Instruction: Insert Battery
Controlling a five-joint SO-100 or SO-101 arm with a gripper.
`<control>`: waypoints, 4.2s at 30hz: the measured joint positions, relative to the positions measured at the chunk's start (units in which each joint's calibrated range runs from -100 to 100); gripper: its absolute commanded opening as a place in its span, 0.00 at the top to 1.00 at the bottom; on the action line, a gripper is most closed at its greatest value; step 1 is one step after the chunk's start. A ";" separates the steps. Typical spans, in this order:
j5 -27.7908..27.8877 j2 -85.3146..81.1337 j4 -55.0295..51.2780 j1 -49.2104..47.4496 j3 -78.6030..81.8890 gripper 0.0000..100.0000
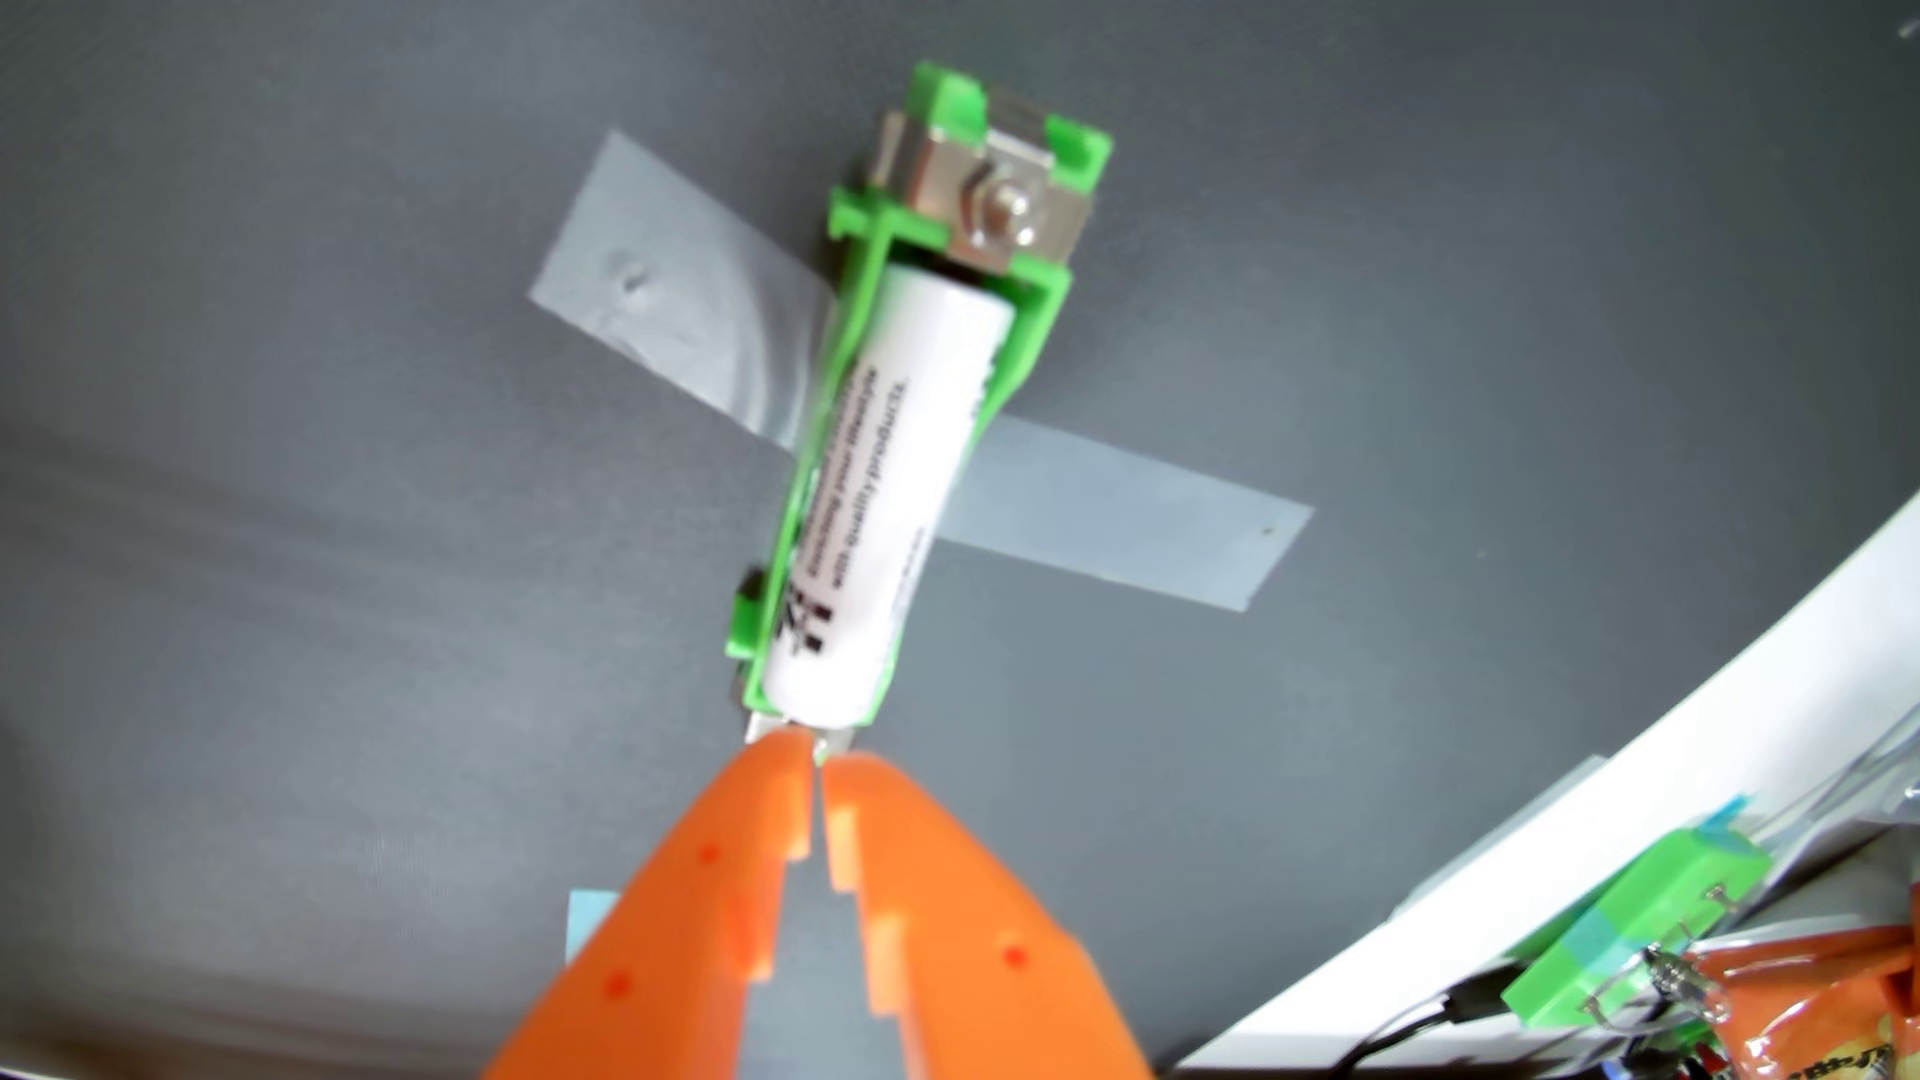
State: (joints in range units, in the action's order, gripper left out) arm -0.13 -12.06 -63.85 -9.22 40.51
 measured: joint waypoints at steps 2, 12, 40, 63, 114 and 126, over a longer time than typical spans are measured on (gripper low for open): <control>0.00 0.00 0.25 0.00 0.00 0.99; 0.00 0.00 2.68 0.25 0.18 0.99; -0.26 -0.08 5.69 0.41 4.79 0.99; 0.00 -0.08 5.69 0.66 4.88 0.98; 1.48 -55.24 2.68 14.99 44.21 0.99; 1.53 -56.41 2.68 15.08 44.85 0.99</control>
State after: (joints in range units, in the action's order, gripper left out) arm 1.40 -68.47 -61.17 5.86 85.35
